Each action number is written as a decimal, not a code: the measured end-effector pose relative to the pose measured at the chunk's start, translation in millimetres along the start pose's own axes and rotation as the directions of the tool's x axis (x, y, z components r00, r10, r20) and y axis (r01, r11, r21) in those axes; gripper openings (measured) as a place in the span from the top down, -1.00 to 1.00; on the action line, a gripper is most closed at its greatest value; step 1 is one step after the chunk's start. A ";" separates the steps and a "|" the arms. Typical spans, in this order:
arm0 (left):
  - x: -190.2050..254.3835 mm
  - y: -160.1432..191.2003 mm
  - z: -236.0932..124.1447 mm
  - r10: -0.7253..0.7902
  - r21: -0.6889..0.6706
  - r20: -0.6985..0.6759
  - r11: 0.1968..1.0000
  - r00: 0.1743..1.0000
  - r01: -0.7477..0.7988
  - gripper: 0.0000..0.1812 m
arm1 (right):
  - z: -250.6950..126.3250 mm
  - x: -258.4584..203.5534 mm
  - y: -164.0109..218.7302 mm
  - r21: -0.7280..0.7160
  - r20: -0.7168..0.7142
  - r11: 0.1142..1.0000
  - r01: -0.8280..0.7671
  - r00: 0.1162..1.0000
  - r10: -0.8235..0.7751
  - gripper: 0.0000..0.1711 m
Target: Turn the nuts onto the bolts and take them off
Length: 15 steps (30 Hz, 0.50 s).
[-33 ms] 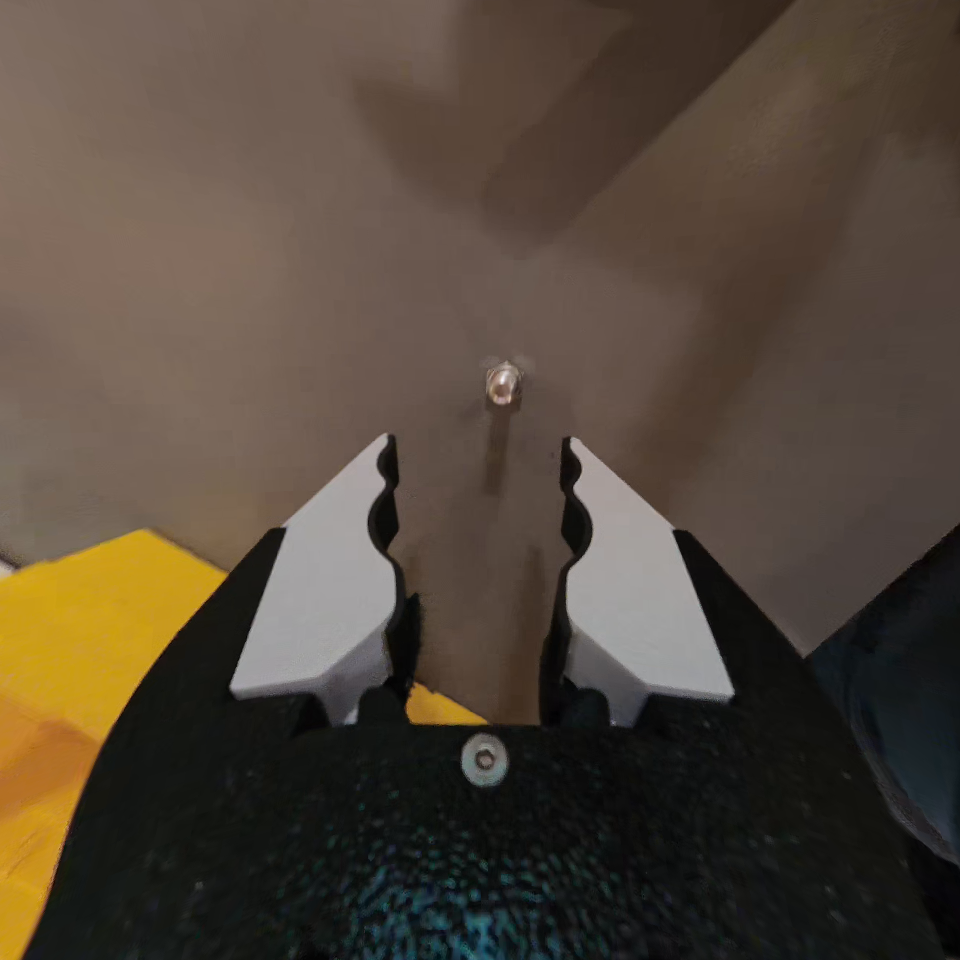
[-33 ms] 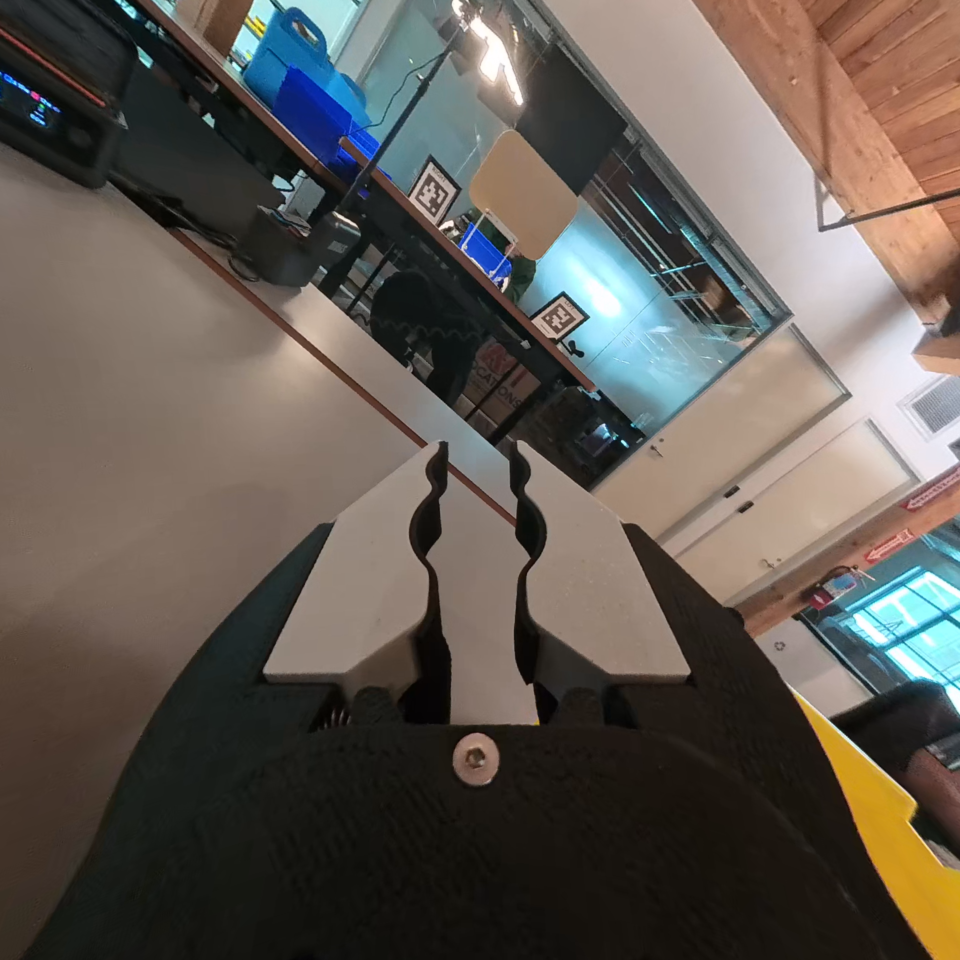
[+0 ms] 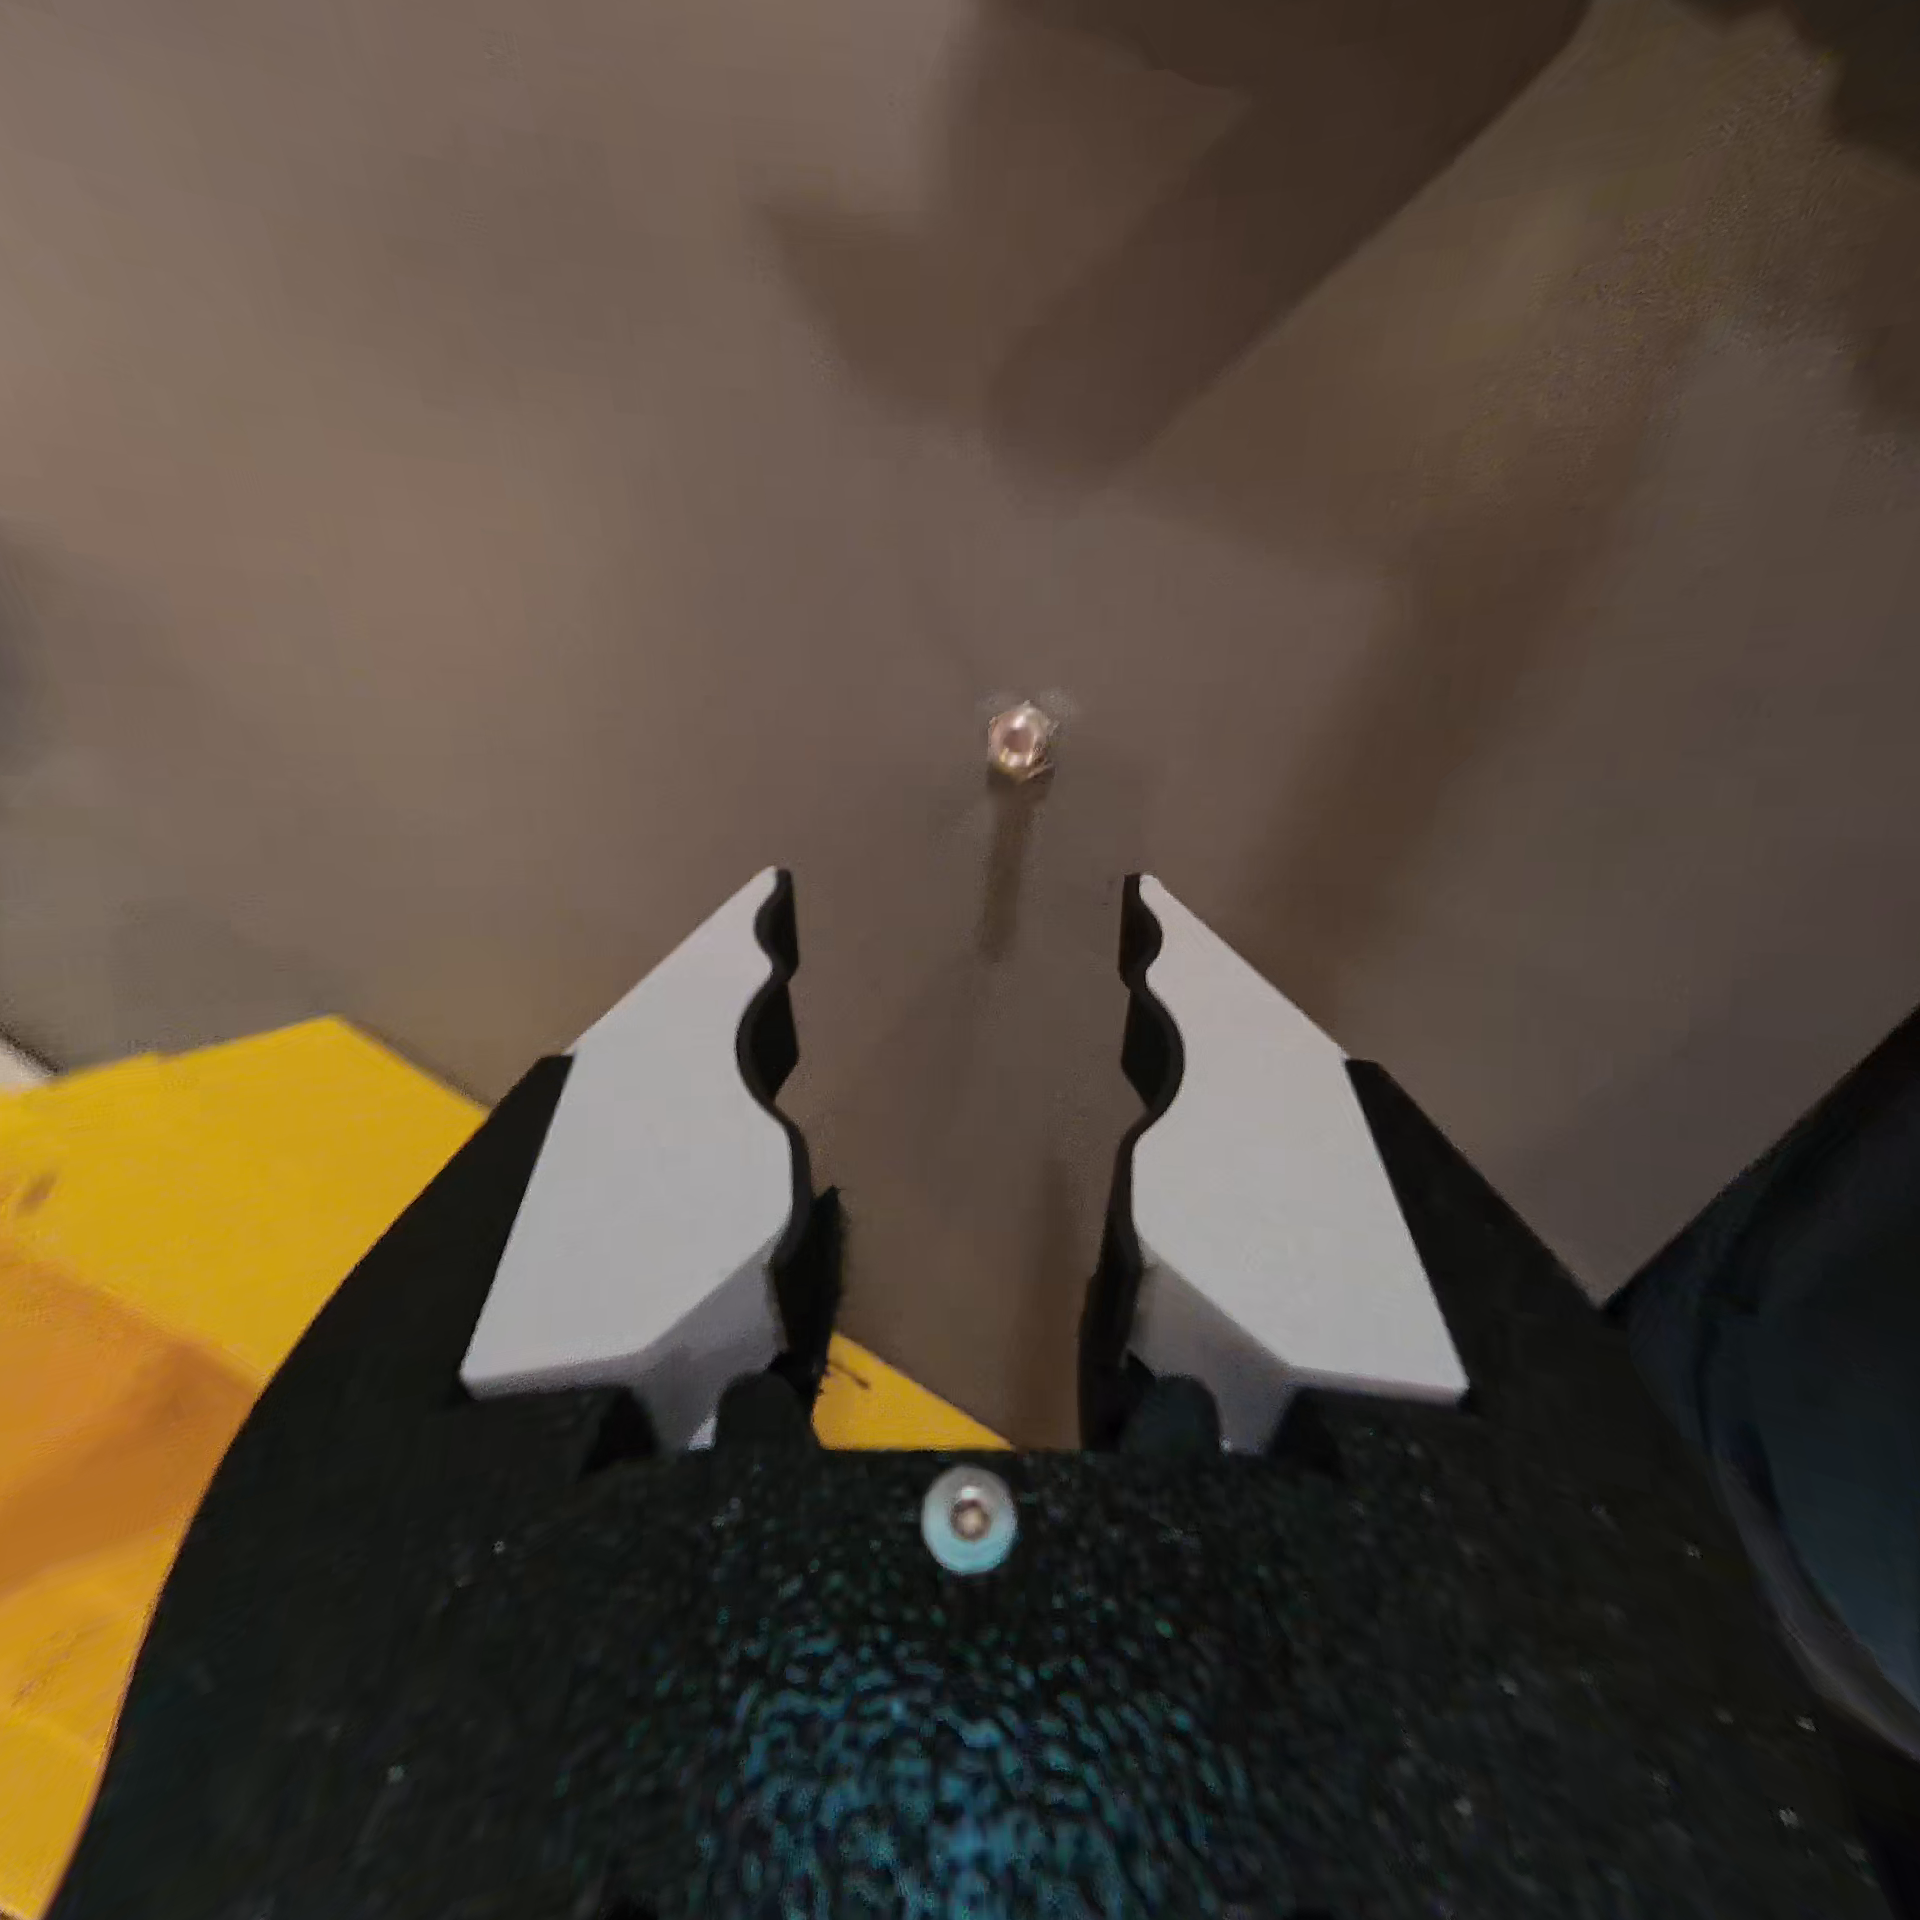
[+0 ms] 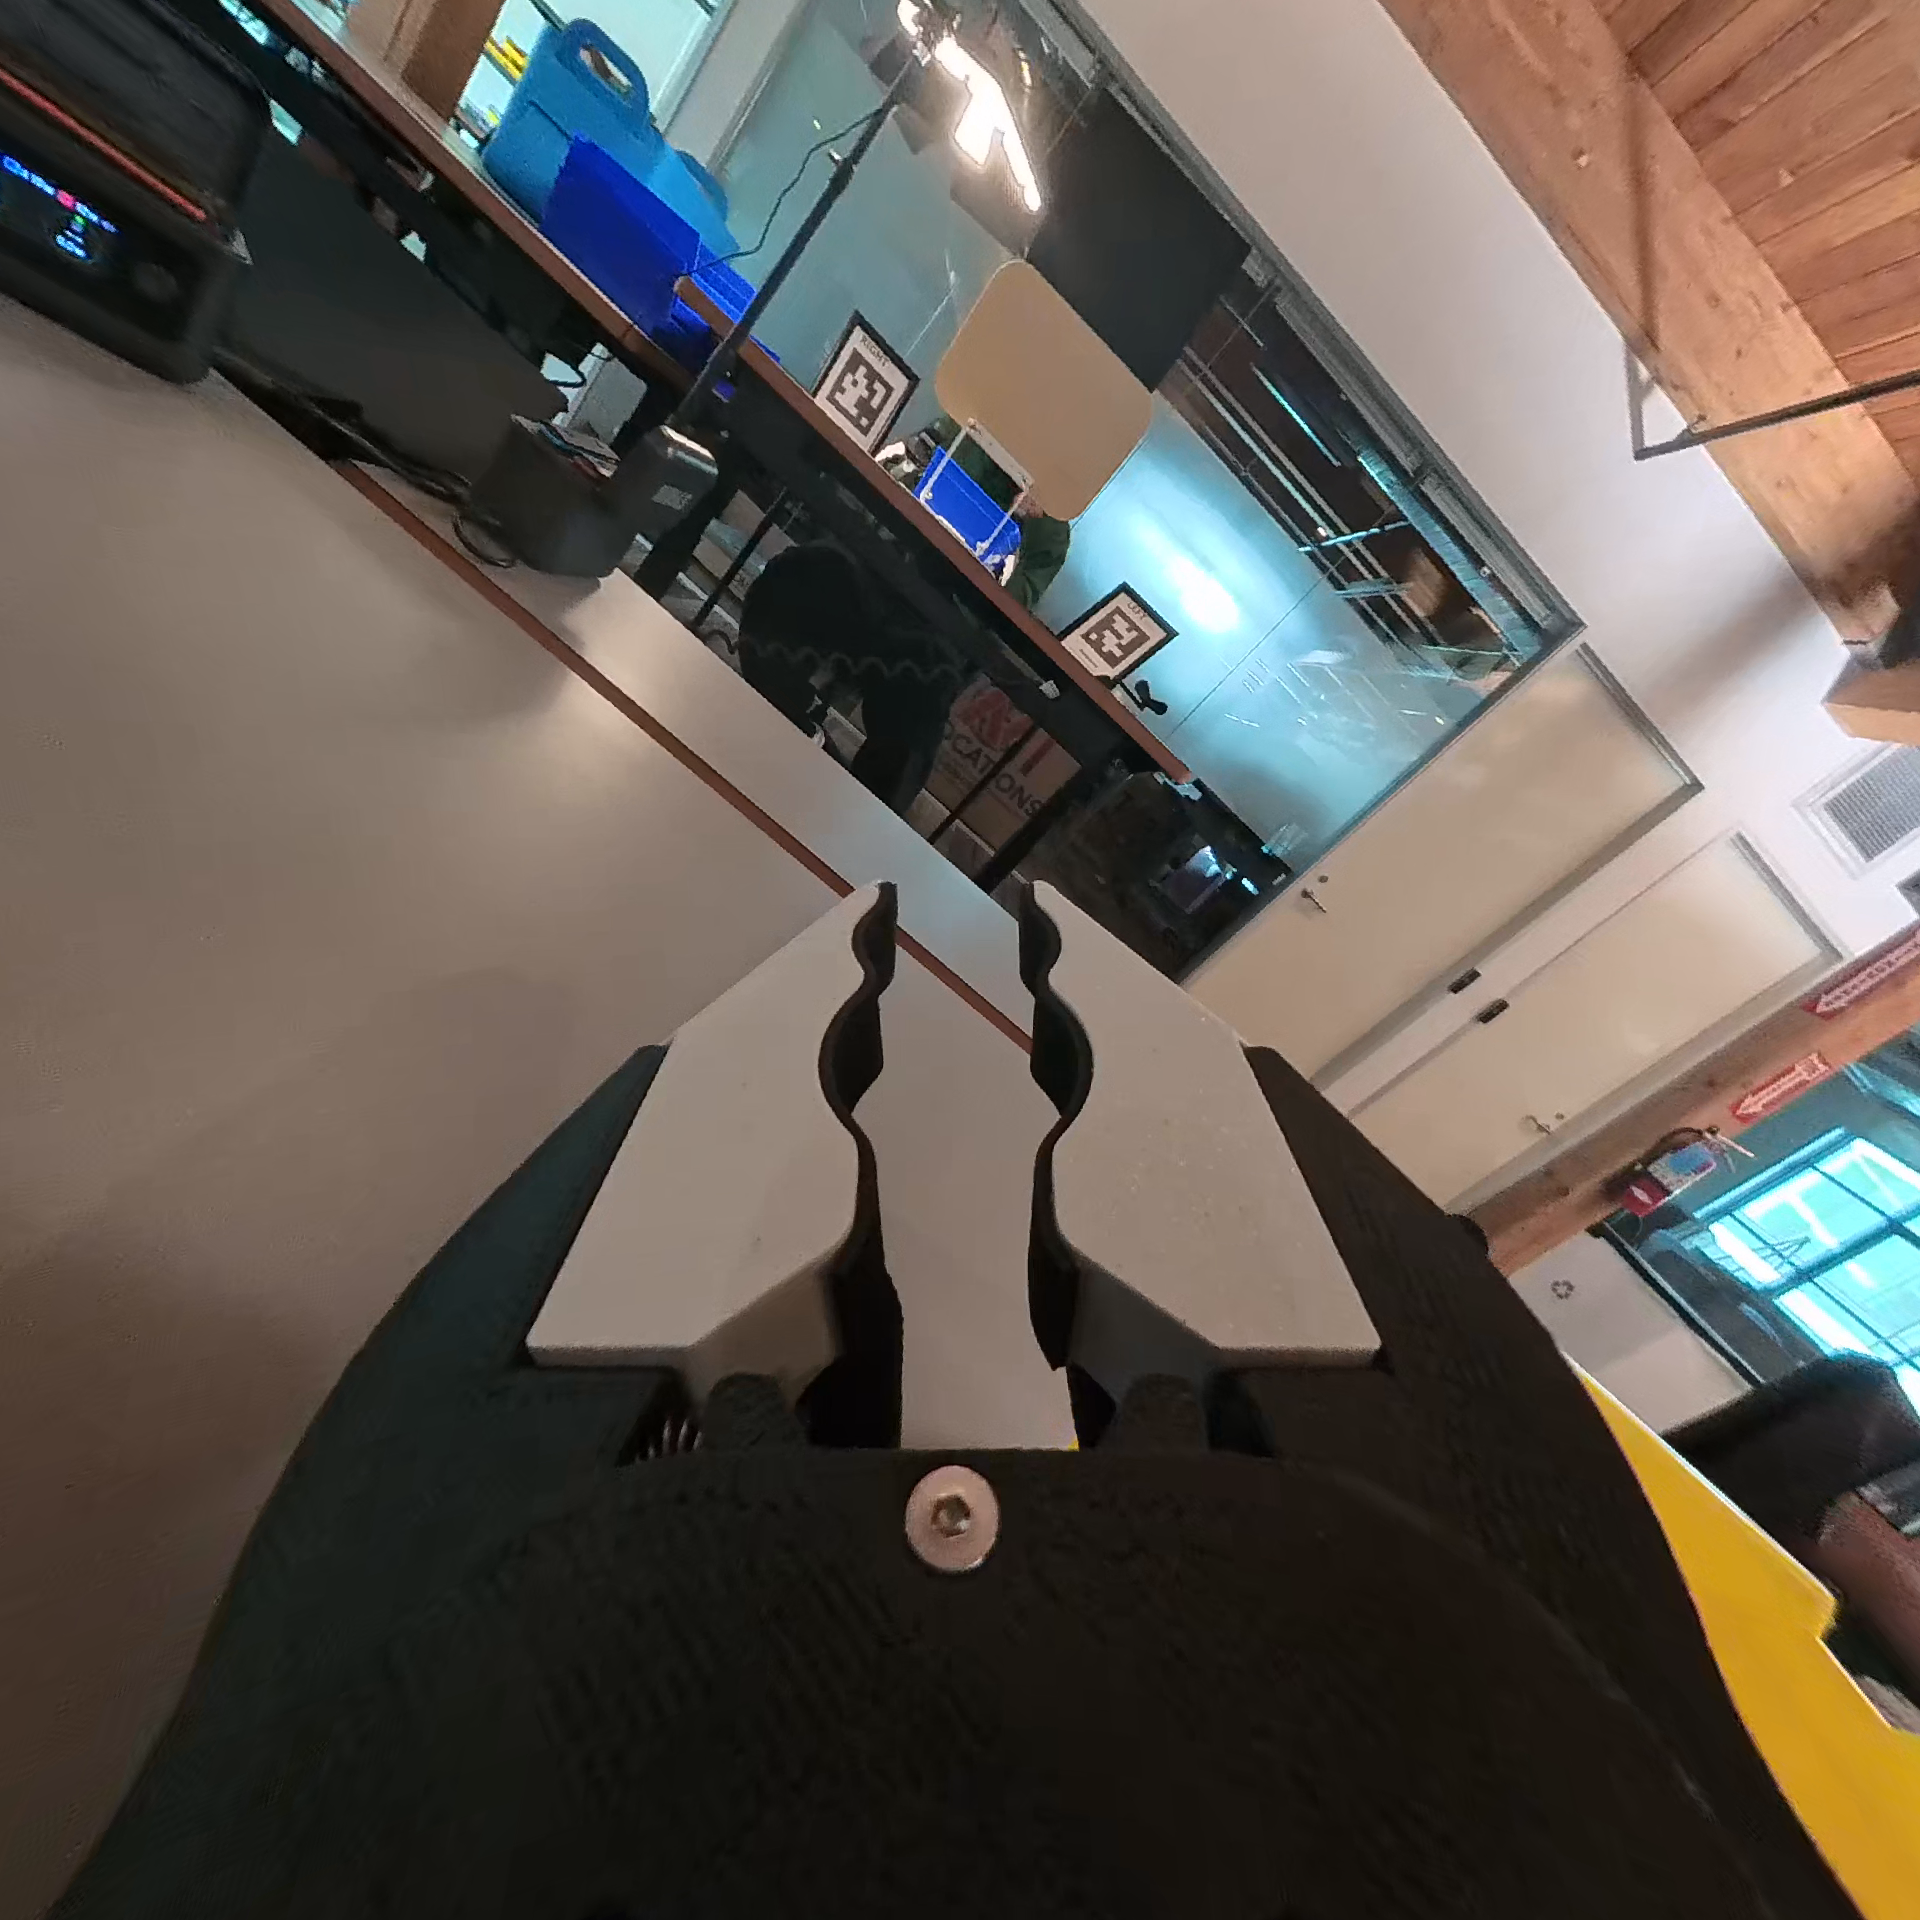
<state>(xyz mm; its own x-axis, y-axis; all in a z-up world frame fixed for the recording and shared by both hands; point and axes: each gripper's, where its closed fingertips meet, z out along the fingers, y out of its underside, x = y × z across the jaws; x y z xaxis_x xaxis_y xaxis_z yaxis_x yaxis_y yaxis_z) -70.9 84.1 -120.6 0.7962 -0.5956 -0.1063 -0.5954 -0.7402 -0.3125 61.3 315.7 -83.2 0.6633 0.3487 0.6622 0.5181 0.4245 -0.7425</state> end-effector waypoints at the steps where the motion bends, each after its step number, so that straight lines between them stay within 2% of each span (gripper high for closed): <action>1: -5.9 4.9 -19.0 -0.020 0.067 0.029 0.998 0.999 0.018 0.32 | -0.1 0.6 0.1 0.001 -0.002 1.000 -0.007 1.000 0.007 0.74; 3: -33.9 28.6 -58.6 -0.100 0.159 0.181 0.985 0.978 0.071 0.27 | -0.5 1.3 -0.1 0.001 -0.006 1.000 -0.022 1.000 0.022 0.75; 5: -59.2 72.2 -90.0 -0.180 0.158 0.316 0.978 0.931 0.136 0.21 | -1.1 0.3 -1.9 0.006 -0.004 0.999 -0.048 0.999 0.048 0.75; 7: -73.6 120.4 -106.2 -0.260 0.124 0.366 0.965 0.894 0.230 0.28 | -2.3 -2.3 -5.9 0.018 0.002 0.998 -0.068 0.998 0.068 0.76; 11: -78.5 197.4 -96.8 -0.382 0.022 0.286 0.920 0.879 0.392 0.42 | -6.4 -10.0 -12.6 0.033 0.021 0.997 -0.071 0.997 0.070 0.77; 13: -83.6 226.8 -83.3 -0.345 -0.059 0.317 0.922 0.883 0.382 0.49 | -9.9 -12.6 -14.0 0.034 0.030 0.997 -0.074 0.997 0.073 0.77; 15: -73.5 242.4 -63.9 -0.271 -0.134 0.265 0.940 0.925 0.314 0.53 | -13.5 -14.5 -15.5 0.037 0.038 0.996 -0.083 0.996 0.081 0.79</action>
<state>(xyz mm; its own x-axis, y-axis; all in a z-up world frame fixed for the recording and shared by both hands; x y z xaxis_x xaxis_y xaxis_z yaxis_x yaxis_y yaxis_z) -280.6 -71.5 -128.3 0.9266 -0.2678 -0.2640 -0.3242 -0.9246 -0.2002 50.9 292.8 -82.6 0.6820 0.4138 0.6030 0.4413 0.4247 -0.7905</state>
